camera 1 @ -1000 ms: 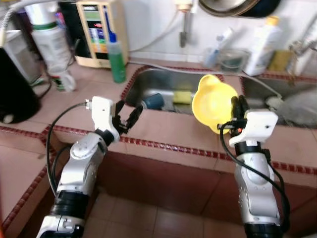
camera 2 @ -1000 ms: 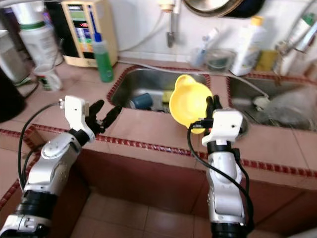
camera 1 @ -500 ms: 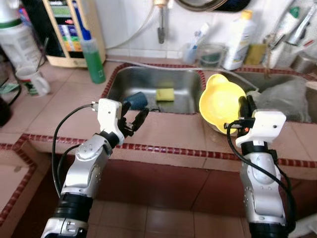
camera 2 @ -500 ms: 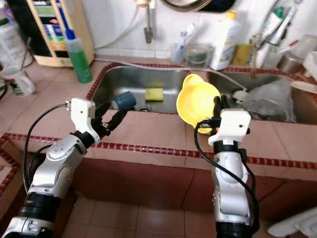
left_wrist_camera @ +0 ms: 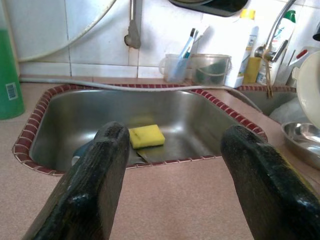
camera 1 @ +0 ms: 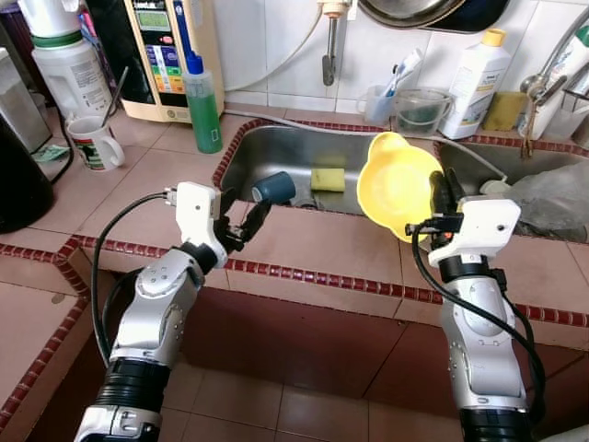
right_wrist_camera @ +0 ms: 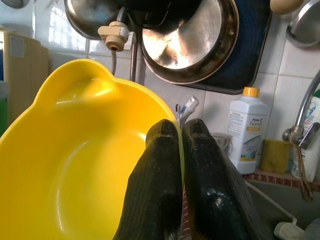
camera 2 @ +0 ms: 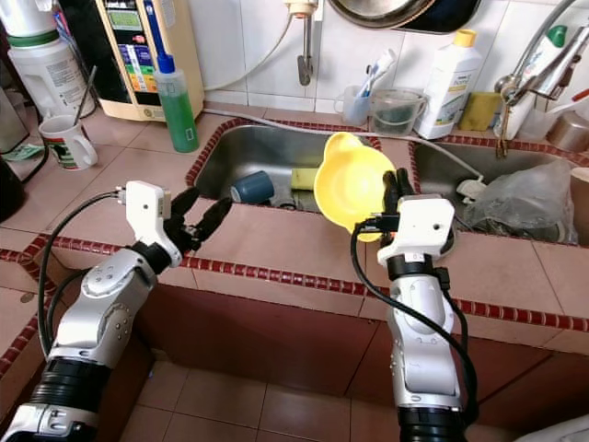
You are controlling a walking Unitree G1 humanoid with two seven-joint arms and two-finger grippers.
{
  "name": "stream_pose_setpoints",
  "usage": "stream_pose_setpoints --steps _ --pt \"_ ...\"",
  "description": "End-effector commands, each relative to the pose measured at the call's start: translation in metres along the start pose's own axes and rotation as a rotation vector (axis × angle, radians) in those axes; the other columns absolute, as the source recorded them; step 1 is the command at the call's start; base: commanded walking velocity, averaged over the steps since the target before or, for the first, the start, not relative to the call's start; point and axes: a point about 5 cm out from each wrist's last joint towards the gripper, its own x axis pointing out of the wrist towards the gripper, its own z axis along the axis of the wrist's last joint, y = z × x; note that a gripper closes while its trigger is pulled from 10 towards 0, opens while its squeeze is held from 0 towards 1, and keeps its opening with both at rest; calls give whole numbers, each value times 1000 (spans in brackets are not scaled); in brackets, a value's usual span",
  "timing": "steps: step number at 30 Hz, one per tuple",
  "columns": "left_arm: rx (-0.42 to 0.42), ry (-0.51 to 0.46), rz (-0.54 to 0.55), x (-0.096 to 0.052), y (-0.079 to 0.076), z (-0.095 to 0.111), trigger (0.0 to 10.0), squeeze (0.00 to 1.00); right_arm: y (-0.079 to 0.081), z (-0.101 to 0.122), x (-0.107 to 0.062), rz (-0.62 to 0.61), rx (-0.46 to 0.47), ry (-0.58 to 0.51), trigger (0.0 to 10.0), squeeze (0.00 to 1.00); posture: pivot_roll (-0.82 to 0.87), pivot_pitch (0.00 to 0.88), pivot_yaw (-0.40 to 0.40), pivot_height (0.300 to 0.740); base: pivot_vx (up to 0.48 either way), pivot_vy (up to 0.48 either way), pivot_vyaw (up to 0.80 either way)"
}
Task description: Kitchen organization
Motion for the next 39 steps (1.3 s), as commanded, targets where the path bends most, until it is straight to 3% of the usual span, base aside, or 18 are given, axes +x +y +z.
stream_pose_setpoints --steps 1,27,34,39 --pt "7 -10 -12 0 -2 3 10000 0 1 8 2 5 5 -35 10000 0 -99 0 19 740 330 0 0" --pt "25 -8 -24 2 -5 4 10000 0 6 6 3 29 15 -29 10000 0 -93 0 20 740 342 0 0" --pt "7 2 -31 0 -7 2 10000 0 2 -4 4 -40 51 71 10000 0 -96 0 22 740 0 0 0" --pt "51 20 -97 -4 -16 -1 10000 0 -1 -11 3 -77 106 157 10000 0 -96 0 22 740 0 0 0"
